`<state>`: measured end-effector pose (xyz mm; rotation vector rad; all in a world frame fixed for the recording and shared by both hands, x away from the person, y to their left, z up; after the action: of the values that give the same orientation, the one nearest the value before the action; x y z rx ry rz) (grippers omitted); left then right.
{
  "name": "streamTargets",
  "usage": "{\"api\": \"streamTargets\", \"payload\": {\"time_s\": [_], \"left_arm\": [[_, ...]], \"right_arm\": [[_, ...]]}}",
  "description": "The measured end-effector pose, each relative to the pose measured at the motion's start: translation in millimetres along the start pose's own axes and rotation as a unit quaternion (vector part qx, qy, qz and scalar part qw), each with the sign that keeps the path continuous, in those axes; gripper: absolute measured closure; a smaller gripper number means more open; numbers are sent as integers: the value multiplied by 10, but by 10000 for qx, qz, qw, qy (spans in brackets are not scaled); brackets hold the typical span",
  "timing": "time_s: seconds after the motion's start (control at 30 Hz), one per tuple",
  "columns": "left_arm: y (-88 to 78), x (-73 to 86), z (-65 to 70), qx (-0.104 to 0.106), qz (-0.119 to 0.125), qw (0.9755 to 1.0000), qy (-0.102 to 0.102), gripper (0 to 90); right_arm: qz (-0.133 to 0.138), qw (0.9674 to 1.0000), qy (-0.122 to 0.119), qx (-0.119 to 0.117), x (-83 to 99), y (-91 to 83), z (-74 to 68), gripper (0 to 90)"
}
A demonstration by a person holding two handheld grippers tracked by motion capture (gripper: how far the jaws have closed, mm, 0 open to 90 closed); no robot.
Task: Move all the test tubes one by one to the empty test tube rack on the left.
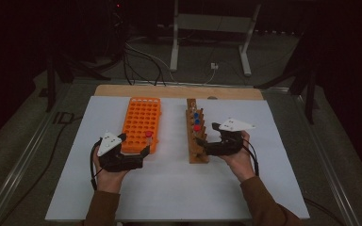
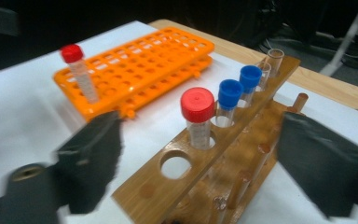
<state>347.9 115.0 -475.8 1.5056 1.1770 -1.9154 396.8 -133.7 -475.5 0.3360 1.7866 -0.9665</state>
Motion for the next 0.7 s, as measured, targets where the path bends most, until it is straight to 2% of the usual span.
{"api": "streamTargets", "payload": {"time_s": [0.1, 0.2, 0.4, 0.5, 0.57, 0.63, 0.7], "left_arm": [[22, 38, 3, 13, -63, 10000, -3, 5], [48, 71, 8, 37, -125, 9999, -24, 5], [52, 81, 5, 47, -119, 9999, -79, 5], [53, 86, -1, 51, -112, 9999, -99, 5], [56, 87, 1, 64, -112, 9999, -111, 5], [57, 81, 12, 123, -105, 9998, -144, 5], [59, 71, 25, 118, -107, 9998, -94, 5]], "right_arm": [[-103, 9999, -59, 98, 12, 85, 12, 305], [-192, 9997, -115, 86, 36, 175, -2, 427], [-104, 9997, -104, 195, -17, 281, -3, 581], [-142, 9997, -105, 178, -35, 323, -17, 640], [-222, 9993, -161, 249, -26, 348, -27, 688], [-273, 9989, -217, 315, -17, 361, -21, 702], [-290, 9987, -241, 328, -19, 355, -20, 705]]}}
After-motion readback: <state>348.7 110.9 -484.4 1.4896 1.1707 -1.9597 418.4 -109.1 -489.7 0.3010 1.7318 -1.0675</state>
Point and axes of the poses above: each handheld gripper's, and its own axes: y roughly forward along the jaws, x roughly out of its underside, z roughly to its right, the point moved 9 cm from there along y, roughly forward along the jaws, and after that the axes turned 7 degrees about y, right-handed, at the moved point
